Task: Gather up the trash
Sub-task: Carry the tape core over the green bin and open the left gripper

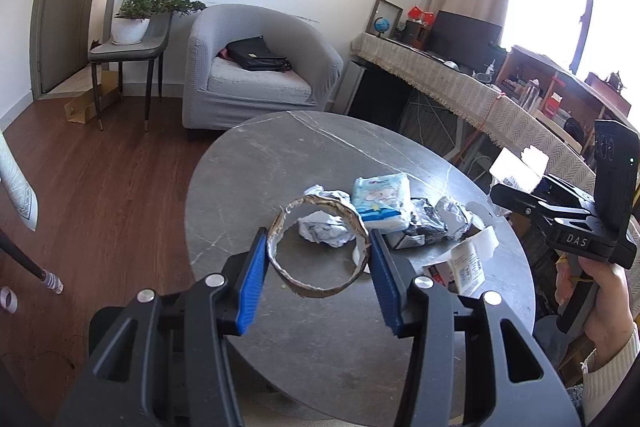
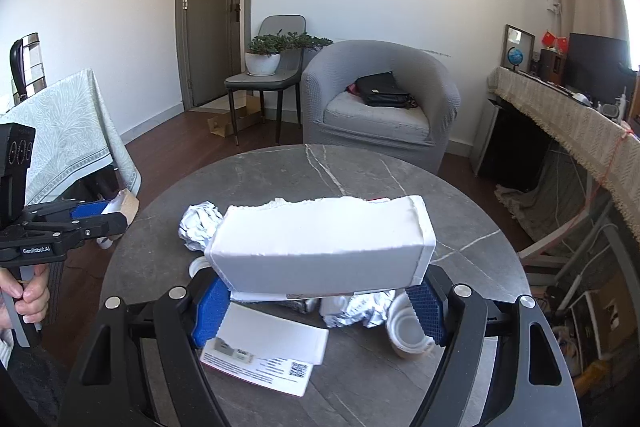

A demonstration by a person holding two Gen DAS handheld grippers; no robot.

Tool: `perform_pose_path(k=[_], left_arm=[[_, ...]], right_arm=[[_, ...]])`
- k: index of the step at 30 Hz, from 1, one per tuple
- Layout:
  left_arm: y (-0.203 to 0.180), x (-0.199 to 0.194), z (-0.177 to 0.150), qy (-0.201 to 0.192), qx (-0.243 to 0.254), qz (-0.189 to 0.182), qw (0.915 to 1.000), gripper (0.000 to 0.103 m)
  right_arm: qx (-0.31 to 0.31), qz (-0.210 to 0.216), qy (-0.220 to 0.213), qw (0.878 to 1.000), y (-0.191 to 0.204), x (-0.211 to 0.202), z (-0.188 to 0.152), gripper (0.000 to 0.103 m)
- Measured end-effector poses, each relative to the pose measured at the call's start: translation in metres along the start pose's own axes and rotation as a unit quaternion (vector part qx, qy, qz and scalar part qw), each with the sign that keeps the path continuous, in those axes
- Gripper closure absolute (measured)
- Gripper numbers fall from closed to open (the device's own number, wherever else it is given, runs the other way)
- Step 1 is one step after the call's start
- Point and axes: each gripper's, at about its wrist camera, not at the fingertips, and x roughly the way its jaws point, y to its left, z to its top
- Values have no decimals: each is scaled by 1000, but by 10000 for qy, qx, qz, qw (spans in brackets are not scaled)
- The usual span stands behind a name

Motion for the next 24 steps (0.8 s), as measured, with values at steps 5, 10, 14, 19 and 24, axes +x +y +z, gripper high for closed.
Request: perform_pose_path(k=[5, 10, 14, 19, 24], left_arm=[[32, -8, -4, 29, -182, 394, 9991, 52], [67, -12, -11, 202, -349, 756, 9963, 52], [97, -12, -23, 473, -484, 1008, 9926, 52], [134, -12, -43, 928, -724, 1150, 9864, 52], [160, -10, -66, 1357, -986, 1157, 9790, 52]], right_arm=[[63, 397, -58, 9992, 27, 15, 12, 25], [-87, 695, -73, 9975, 64, 29, 23, 25], [-138, 944, -67, 9954, 91, 41, 32, 25], [-194, 1262, -36, 9918, 125, 54, 39, 25], [-191, 1719, 43, 9849, 161, 69, 45, 25]])
